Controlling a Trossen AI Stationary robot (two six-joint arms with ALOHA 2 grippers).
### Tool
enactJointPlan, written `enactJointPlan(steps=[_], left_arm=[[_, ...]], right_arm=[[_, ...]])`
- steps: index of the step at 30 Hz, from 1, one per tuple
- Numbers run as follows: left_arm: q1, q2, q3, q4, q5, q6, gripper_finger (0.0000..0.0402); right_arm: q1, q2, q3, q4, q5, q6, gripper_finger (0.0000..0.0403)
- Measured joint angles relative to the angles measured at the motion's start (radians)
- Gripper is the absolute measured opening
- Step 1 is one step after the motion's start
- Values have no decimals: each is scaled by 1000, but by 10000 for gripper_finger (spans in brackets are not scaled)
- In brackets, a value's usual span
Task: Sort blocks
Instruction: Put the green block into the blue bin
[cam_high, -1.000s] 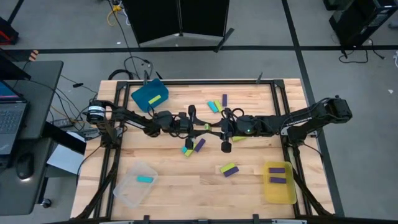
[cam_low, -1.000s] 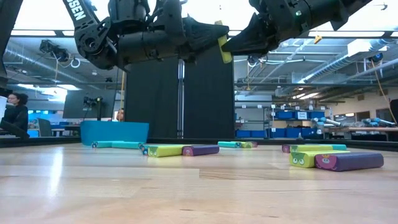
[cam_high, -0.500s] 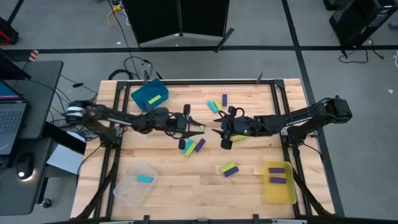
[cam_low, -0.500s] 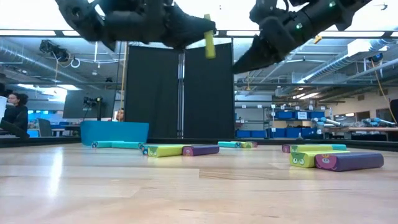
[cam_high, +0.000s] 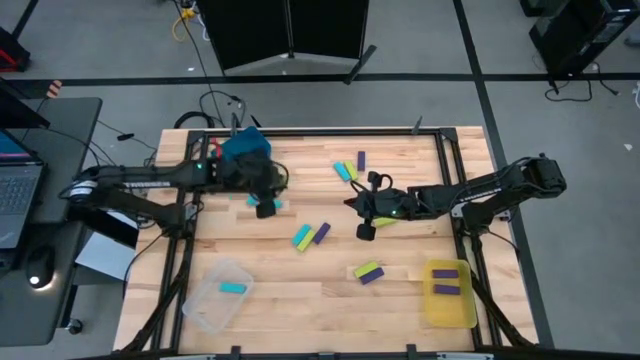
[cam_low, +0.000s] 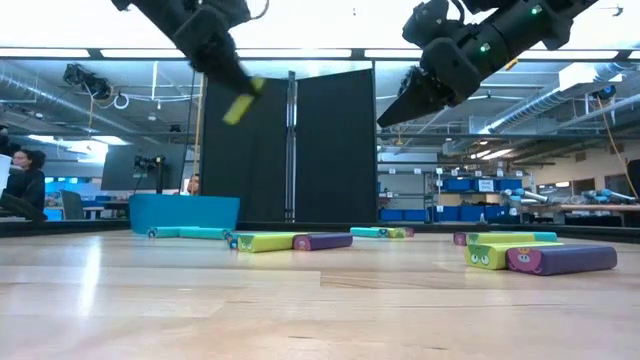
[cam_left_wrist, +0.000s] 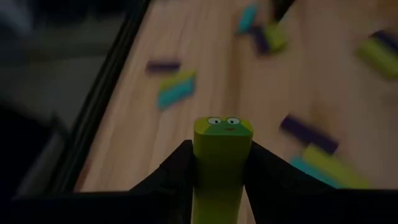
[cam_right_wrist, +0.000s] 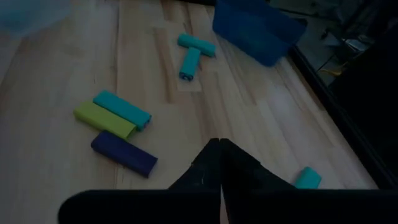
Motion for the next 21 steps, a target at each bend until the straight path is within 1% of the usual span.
enactJointPlan(steps=[2, 5, 10, 14, 18, 21], left_arm=[[45, -1, 25, -80, -11, -42, 114], [119, 0, 33, -153, -17, -84, 114], [227, 1, 34, -214, 20, -118, 114], [307, 1, 34, -252, 64, -123, 114], [375, 24, 34, -289, 91, -120, 114], [418, 51, 36, -315, 92, -105, 114]], right_arm=[[0, 0, 0, -1, -1, -3, 11], [0, 0, 0, -6, -22, -3, 17], [0, 0, 0, -12, -30, -3, 7], [0, 0, 0, -14, -34, 2, 12], [0, 0, 0, -15, -35, 3, 11], [0, 0, 0, -21, -36, 5, 7]])
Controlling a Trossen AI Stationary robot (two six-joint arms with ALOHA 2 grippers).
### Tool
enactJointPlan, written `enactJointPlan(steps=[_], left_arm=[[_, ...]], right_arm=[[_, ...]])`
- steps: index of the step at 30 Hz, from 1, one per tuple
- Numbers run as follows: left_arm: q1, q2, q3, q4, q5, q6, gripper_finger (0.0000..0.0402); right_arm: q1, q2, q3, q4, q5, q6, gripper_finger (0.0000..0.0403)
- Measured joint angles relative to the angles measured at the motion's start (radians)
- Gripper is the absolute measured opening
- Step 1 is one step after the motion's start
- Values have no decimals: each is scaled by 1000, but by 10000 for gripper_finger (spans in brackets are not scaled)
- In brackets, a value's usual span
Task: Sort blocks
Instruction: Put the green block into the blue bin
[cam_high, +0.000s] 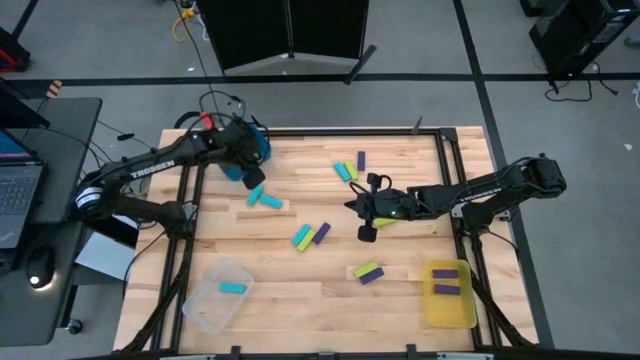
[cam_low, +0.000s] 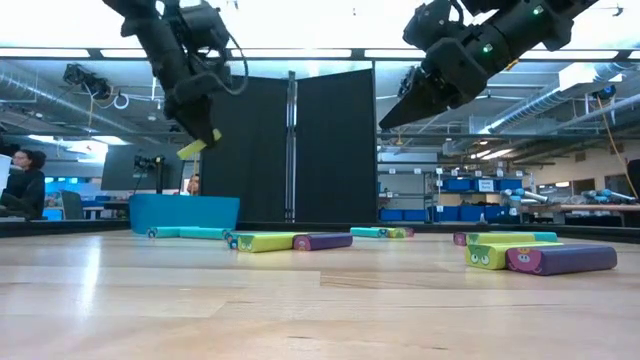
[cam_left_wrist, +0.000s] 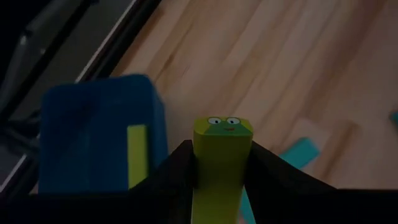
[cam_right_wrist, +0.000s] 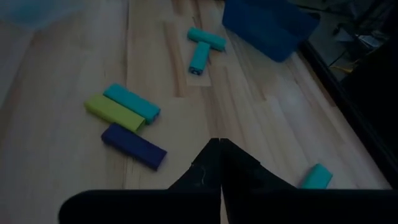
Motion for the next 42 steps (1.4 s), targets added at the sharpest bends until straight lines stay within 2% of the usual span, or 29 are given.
enactJointPlan(steps=[8, 23, 31, 42], left_arm=[[123, 87, 5, -27, 51, 45, 114], [305, 347, 198, -109, 59, 206, 114], [370, 450, 209, -86, 59, 246, 114], [395, 532, 209, -43, 59, 277, 114]], right_arm=[[-14, 0, 0, -4, -71, 7, 7], [-21, 0, 0, 5, -72, -10, 7], [-21, 0, 0, 4, -72, -19, 7], [-21, 0, 0, 3, -72, -22, 7]])
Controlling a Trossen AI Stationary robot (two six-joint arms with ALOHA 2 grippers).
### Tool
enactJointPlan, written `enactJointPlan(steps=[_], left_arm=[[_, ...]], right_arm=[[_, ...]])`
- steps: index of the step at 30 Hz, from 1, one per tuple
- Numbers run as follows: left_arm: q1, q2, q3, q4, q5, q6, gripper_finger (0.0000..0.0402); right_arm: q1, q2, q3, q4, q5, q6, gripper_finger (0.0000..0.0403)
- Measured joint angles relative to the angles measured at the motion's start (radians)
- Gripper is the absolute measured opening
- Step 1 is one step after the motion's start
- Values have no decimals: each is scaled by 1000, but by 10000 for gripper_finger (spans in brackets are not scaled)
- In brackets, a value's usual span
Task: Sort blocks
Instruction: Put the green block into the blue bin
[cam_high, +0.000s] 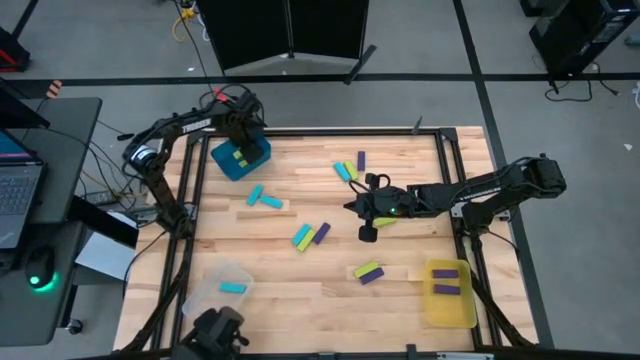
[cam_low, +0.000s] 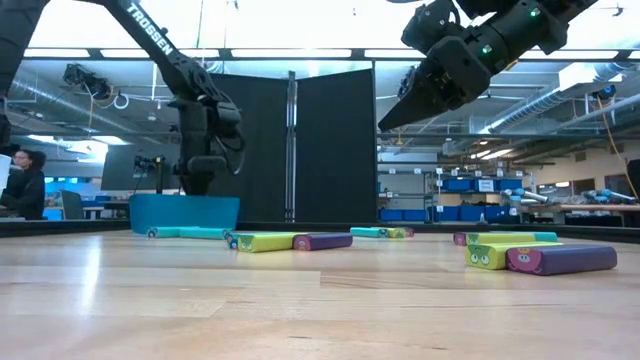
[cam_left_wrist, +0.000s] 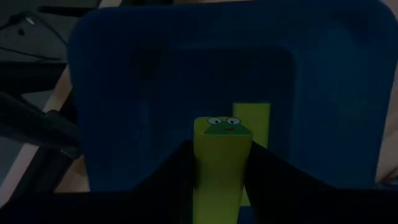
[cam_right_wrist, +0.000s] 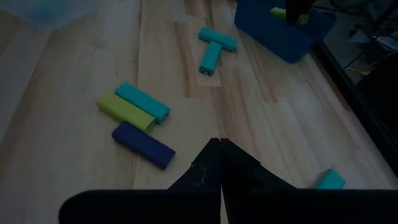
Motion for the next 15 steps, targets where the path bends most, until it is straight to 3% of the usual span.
enactJointPlan(steps=[15], left_arm=[[13, 80, -1, 24, -59, -2, 114]], right_arm=[[0, 0, 0, -2, 0, -7, 7]])
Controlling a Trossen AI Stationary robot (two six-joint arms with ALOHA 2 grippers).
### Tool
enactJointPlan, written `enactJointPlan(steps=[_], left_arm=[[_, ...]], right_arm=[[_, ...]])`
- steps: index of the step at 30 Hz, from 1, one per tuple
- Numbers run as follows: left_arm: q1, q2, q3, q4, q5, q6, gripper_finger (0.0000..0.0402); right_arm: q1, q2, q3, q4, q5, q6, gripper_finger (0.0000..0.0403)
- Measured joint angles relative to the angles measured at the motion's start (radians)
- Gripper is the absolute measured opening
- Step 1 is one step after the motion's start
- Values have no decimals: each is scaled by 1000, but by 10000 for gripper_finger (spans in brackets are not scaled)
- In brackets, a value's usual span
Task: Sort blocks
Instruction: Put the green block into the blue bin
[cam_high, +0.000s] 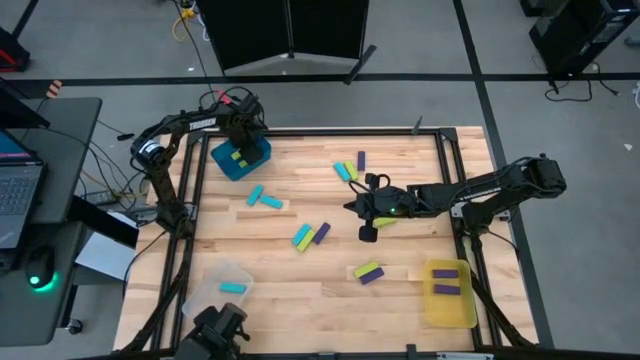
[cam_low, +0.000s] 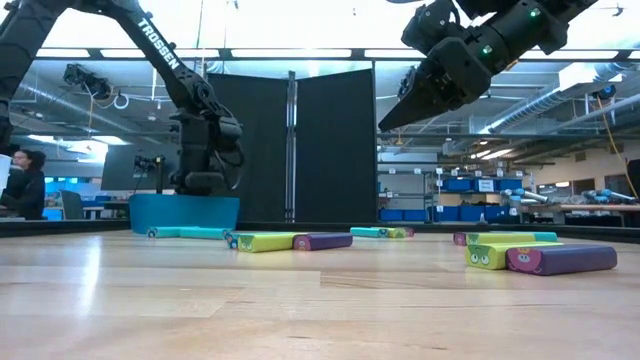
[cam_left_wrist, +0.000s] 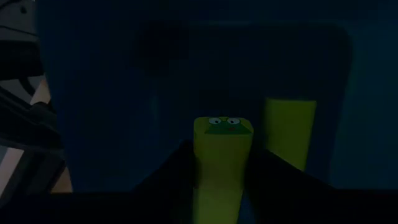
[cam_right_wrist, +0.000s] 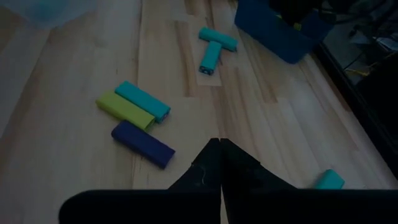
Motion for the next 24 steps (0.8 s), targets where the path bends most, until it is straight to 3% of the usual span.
enactJointPlan(steps=[24], left_arm=[[12, 0, -1, 7, -2, -4, 114]], right_arm=[[0, 0, 0, -2, 0, -8, 7]])
